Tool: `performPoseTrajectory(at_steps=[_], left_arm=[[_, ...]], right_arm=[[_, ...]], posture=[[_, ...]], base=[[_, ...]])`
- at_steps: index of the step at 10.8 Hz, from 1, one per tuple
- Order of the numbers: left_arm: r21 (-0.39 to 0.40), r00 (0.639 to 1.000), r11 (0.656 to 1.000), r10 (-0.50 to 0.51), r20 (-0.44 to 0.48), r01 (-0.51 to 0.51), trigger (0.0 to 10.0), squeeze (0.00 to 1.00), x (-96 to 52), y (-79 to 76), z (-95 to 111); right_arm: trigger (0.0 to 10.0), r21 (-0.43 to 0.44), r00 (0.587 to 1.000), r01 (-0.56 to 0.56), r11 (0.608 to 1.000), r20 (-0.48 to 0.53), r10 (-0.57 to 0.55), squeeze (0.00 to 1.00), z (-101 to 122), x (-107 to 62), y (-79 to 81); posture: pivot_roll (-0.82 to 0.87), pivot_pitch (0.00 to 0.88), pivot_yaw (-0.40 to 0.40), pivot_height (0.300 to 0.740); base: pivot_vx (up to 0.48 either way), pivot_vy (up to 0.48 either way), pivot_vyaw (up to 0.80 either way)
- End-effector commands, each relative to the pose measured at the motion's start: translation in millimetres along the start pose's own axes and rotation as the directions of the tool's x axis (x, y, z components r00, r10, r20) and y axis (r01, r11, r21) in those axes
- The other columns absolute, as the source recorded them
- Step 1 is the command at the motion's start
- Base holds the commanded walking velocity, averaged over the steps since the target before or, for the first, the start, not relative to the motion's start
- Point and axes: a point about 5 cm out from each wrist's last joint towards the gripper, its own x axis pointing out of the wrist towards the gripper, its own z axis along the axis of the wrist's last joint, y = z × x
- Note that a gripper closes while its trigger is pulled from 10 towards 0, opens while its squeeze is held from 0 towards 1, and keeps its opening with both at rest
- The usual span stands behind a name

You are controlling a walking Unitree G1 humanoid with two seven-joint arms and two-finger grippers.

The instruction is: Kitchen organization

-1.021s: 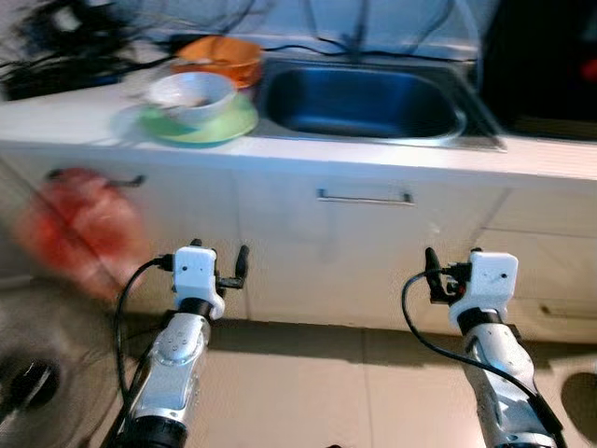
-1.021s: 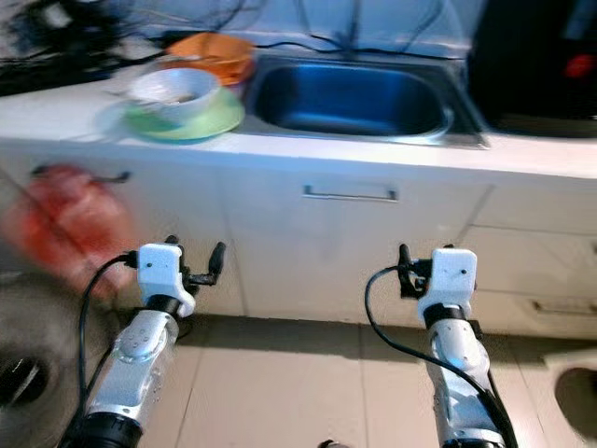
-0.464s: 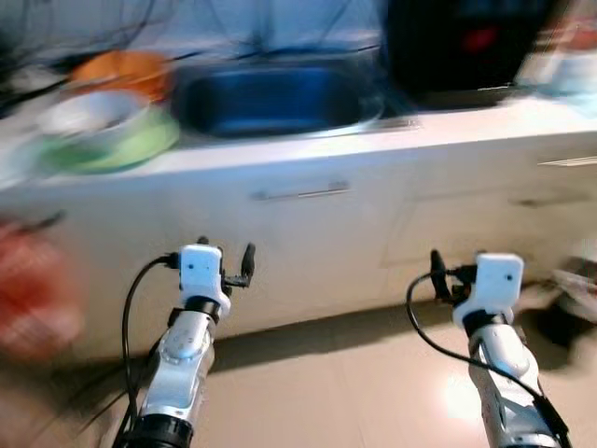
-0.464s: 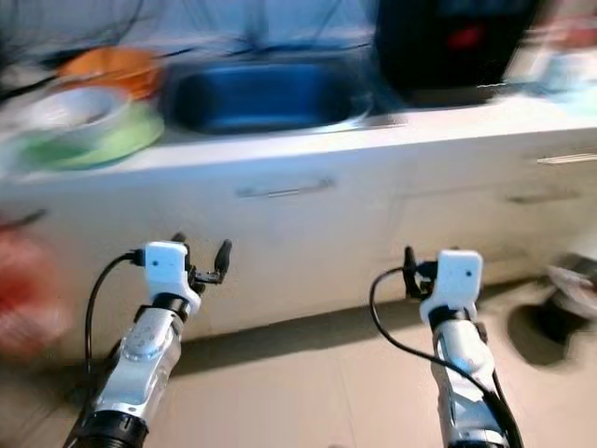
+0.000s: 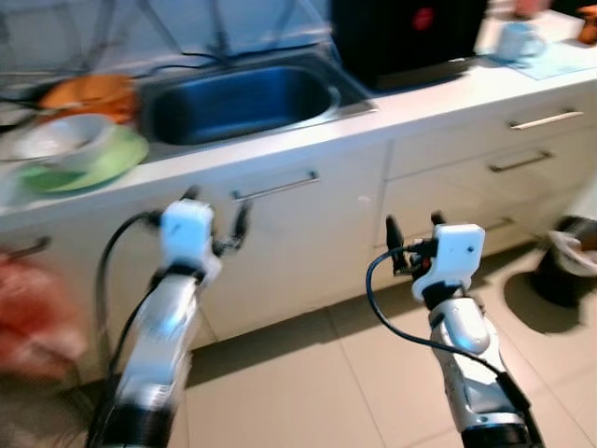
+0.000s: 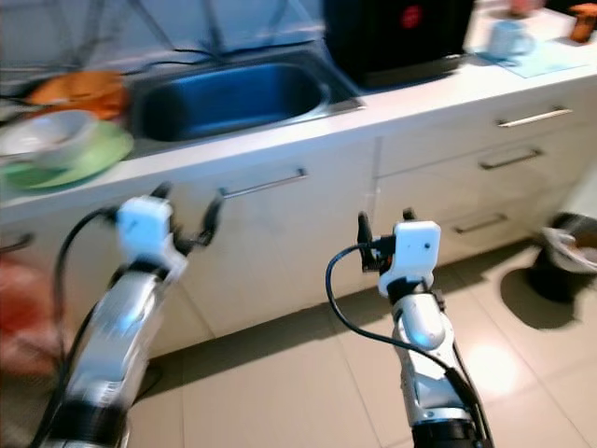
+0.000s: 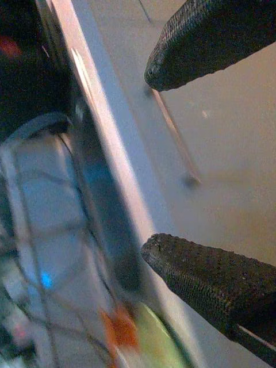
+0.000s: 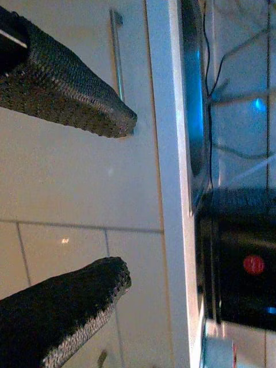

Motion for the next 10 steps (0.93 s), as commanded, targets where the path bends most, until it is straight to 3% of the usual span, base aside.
performPoseTrajectory(at_steps=[1,3,8,10], left_arm=[[0.020,0.999,0.999,0.034,-0.006,-0.034,10.0,0.00,-2.2,7.4,3],[0.018,0.994,0.995,0.098,-0.044,-0.097,10.0,0.00,-7.9,17.4,-5],[-0.047,0.999,0.998,0.042,0.004,-0.042,10.0,0.00,4.3,-2.8,1],[-0.073,0.998,0.996,0.056,0.004,-0.055,10.0,0.00,8.6,-4.4,2]], right_arm=[[10.0,0.005,1.000,-0.029,1.000,-0.005,0.029,0.00,-2,0.4,5.7],[10.0,0.009,0.997,-0.075,0.997,0.017,0.075,0.00,4,9.1,17.4],[10.0,0.006,0.998,-0.060,0.998,0.030,0.060,0.00,10,11.7,12.1],[10.0,0.009,0.998,-0.056,0.998,0.039,0.055,0.00,13,14.2,9.1]], posture=[[0.09,0.011,0.109,0.740],[0.09,0.012,0.082,0.740],[0.04,0.000,0.037,0.740],[0.04,0.000,0.028,0.740]], base=[[0.000,0.000,0.00],[0.000,0.000,0.21],[0.054,0.000,0.75],[0.332,0.000,0.00]])
